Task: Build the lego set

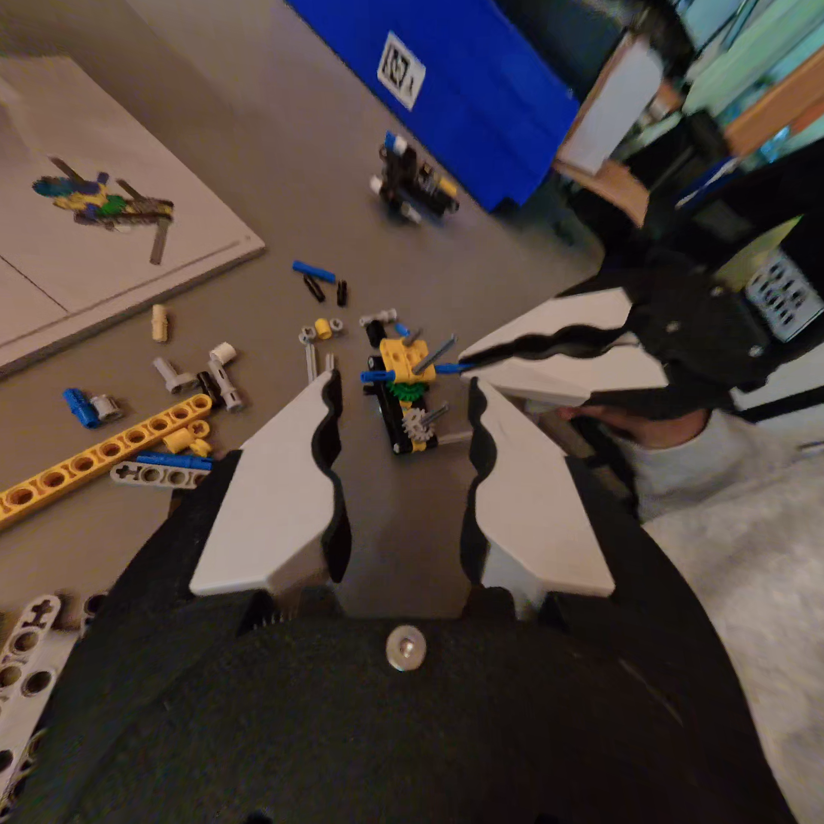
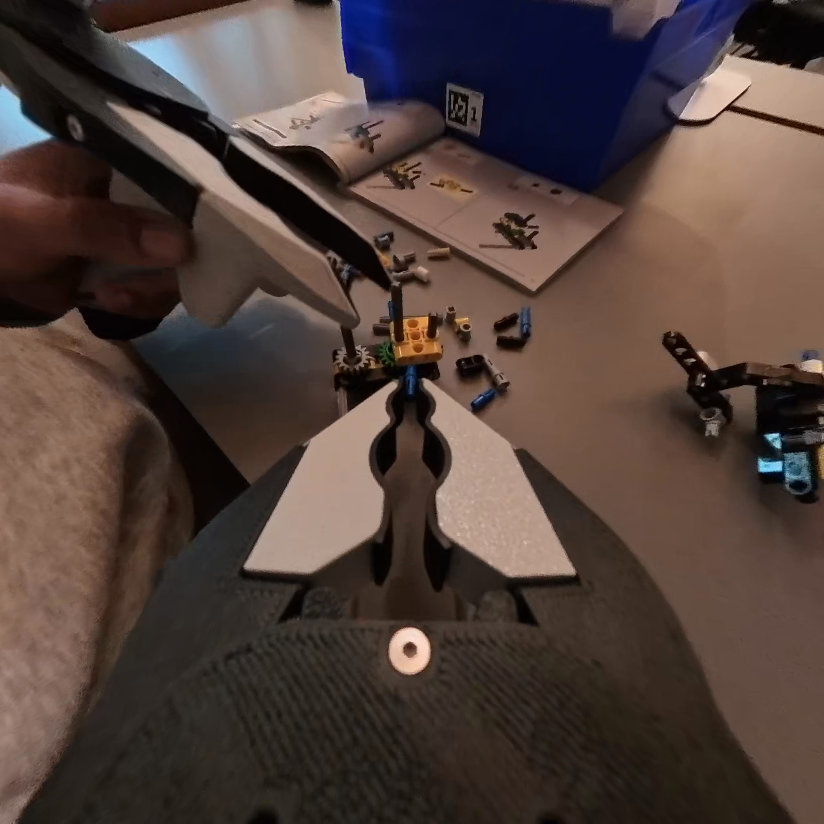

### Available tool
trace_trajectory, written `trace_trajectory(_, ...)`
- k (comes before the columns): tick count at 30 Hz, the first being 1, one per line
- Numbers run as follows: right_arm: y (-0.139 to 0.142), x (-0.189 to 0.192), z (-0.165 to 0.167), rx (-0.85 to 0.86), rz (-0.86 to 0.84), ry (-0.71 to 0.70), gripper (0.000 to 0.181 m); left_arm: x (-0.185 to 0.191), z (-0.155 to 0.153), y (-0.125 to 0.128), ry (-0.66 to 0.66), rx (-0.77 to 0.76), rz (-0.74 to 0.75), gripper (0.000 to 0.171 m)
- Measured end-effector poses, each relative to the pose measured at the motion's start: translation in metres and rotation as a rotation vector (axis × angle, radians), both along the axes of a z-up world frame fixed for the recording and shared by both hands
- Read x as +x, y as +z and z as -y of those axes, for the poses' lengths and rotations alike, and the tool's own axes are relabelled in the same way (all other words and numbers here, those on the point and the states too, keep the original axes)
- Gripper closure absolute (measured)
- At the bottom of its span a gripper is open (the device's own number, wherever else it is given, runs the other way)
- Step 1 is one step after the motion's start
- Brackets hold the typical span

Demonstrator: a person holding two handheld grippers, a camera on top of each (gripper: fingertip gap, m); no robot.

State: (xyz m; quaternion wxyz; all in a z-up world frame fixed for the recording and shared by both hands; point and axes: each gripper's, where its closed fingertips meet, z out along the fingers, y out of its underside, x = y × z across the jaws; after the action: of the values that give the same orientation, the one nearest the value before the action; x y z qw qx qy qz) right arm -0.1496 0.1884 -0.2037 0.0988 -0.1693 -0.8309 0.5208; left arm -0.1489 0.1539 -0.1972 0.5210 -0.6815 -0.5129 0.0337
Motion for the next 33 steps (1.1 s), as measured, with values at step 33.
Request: trace_trajectory(33,0.002,0.001,0.008,-0.089,0.078,-0.003,0.178,-0.004,-0.012,-0.029,-0.074,-0.169,0.052,0.140)
